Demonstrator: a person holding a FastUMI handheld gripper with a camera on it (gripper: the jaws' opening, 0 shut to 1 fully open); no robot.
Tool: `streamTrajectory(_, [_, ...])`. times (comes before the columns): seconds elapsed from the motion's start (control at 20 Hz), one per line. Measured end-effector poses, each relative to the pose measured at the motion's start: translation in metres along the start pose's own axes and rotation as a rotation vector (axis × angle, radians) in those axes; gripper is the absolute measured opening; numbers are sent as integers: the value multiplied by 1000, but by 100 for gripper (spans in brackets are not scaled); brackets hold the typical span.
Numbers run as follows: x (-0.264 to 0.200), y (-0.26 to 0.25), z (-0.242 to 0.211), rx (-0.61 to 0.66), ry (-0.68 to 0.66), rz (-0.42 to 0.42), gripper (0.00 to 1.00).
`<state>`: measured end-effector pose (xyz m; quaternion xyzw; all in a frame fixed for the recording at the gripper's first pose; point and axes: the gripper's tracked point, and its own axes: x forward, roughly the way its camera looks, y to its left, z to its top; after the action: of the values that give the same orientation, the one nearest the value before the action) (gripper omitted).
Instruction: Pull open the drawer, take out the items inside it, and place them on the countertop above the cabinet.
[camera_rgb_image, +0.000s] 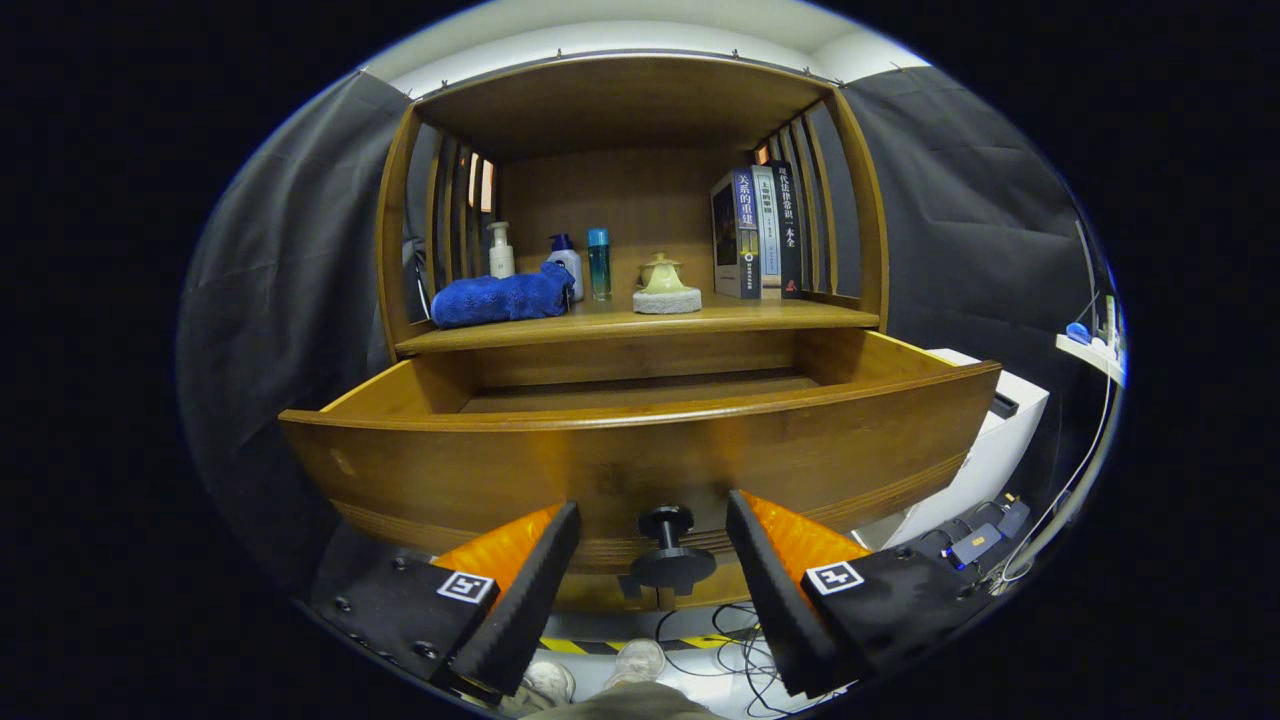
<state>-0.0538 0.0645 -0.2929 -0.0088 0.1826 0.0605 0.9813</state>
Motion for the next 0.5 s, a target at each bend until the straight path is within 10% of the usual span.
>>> streamTrajectory(0.5, [37, 5, 16, 16, 16, 15, 97])
